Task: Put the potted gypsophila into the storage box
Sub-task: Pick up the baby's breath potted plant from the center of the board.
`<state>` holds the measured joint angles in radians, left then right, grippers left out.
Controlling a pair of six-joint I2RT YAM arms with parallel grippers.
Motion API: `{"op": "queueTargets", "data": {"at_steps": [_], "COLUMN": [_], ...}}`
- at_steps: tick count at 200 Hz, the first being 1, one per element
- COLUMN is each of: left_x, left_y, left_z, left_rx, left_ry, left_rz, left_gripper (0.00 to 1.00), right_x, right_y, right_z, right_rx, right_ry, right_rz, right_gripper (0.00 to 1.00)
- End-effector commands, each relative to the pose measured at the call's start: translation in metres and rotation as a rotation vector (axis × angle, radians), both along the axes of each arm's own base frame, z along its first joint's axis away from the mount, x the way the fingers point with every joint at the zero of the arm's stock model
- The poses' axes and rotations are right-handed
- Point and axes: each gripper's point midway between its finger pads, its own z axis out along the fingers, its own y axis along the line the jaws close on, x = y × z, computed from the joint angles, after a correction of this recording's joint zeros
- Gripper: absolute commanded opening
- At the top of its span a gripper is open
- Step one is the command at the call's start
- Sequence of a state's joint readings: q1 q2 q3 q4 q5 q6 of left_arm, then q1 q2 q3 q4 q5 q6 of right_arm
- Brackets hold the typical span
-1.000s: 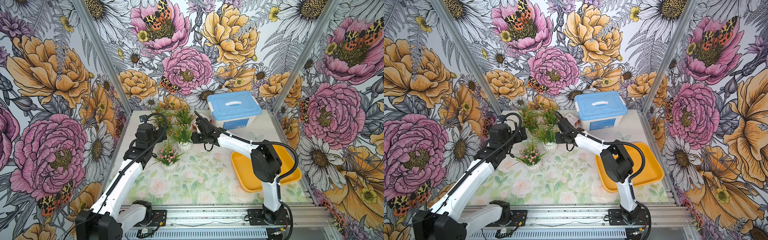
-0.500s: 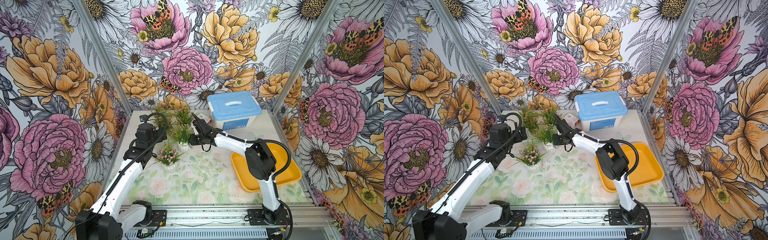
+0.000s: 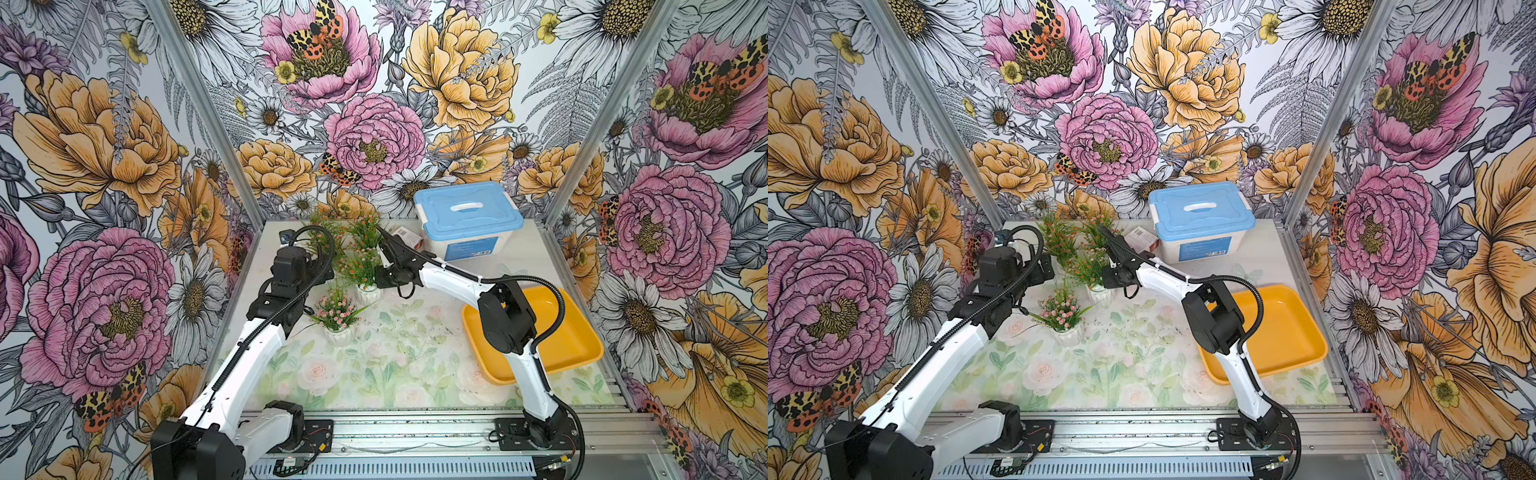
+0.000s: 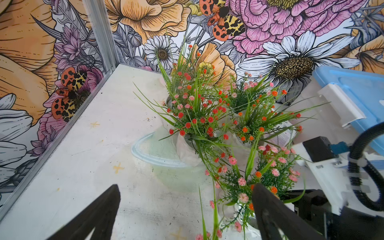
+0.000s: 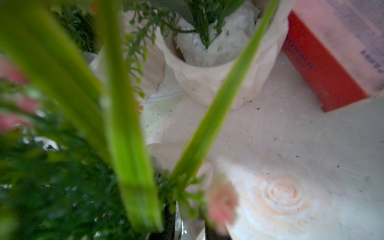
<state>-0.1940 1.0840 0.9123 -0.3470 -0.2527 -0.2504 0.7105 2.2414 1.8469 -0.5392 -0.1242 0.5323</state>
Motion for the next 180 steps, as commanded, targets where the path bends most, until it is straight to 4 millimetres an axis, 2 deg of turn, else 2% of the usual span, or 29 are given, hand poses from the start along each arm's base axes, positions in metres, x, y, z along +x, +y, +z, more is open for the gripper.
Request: {"op": "queueTargets", "data": {"at_steps": [1,23,45,78,124,156,180], "left_x": [0.007,0.010,0.014,0.027,0.039,0.044,0.048], "left_y": [0.003,0.002,0.000,-0.008,-0.020,-0.034,-0.054], "left_z": [0.019,0.018,0.019,0.022,0.023,0.027,0.029], "left_rx": [0.009,0.015,0.028,0.054,0.021,-0.016,-0.050], "left_ry": [-0.051,-0.047,-0.046,-0.051,-0.068,-0.090,-0.091], "left_rz": [0.004,0.000,-0.015,-0.065,-0.120,-0.190,-0.294], "left_gripper": [0.99,0.99,0.99,0.99,0.99,0.99,0.99], "right_x": [-0.003,-0.003,-0.001,0.005,0.006,0.010,0.015], "right_y": [-0.012,-0.017,-0.031,-0.053,-0.049,-0.053,-0.060], "right_z": [-0.012,-0.013,-0.012,0.000,0.013,0.032,0.054], "right_rx": [-0.083,-0.112,-0.177,-0.259,-0.233,-0.210,-0.175], "right_ry": [0.018,0.020,0.004,-0.052,-0.070,-0.097,-0.120], "right_rz": [-0.015,-0.027,-0.054,-0.098,-0.094,-0.126,-0.172], "right_gripper": [0.20,0.16,0.12,0.08,0.00,0.00,0.00]}}
